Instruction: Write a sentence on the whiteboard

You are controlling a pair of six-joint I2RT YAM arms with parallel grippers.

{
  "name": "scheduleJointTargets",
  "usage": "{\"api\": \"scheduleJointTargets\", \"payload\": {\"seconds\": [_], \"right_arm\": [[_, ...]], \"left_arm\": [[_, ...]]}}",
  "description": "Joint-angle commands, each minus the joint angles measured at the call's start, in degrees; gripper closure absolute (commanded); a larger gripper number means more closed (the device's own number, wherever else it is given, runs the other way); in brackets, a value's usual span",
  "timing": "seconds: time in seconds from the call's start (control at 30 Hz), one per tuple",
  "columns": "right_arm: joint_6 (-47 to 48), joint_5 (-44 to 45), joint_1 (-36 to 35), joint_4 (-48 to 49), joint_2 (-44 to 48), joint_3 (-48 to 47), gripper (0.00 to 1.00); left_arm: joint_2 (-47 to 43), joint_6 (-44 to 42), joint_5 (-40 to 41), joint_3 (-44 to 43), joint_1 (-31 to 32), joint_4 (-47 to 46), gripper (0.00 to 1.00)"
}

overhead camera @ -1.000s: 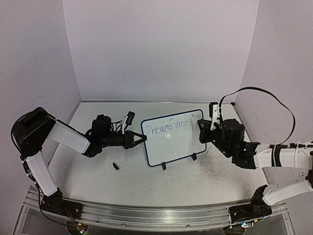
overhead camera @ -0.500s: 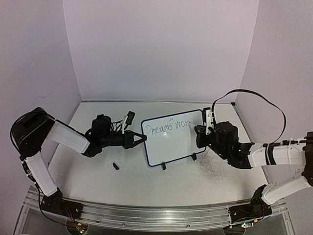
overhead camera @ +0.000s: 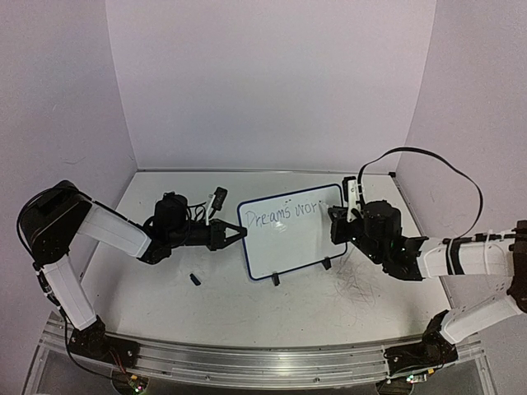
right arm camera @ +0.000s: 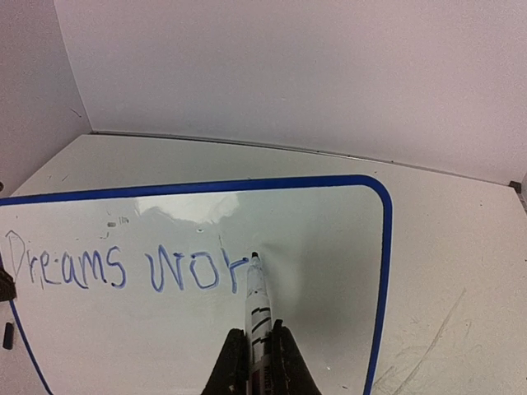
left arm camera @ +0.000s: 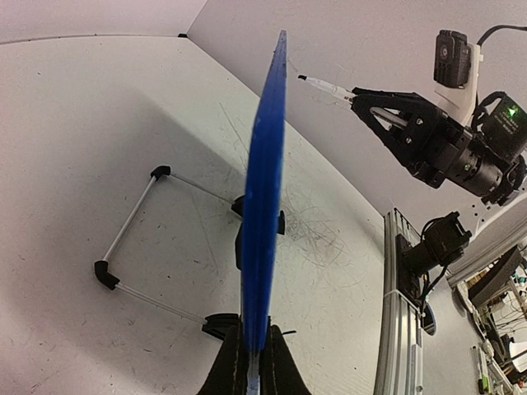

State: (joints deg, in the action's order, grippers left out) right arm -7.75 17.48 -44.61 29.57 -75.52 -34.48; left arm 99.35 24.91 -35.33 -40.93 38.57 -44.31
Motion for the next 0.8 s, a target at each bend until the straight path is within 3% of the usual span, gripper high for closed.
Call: {"api": "scheduleJointTargets", "payload": {"seconds": [0.0, 0.77], "right_arm": [[-0.5, 1.3, 0.8, 1.3, -0.7, -2.1, 1.00], [-0.9, 0.7, 1.6, 2.1, -5.6, -5.2, 1.00]], "left_arm": [[-1.9, -1.4, -0.3, -1.2, 0.5, 2.0, 1.00], [-1.4, -1.8, -0.6, -1.6, 0.7, 2.1, 1.00]]}}
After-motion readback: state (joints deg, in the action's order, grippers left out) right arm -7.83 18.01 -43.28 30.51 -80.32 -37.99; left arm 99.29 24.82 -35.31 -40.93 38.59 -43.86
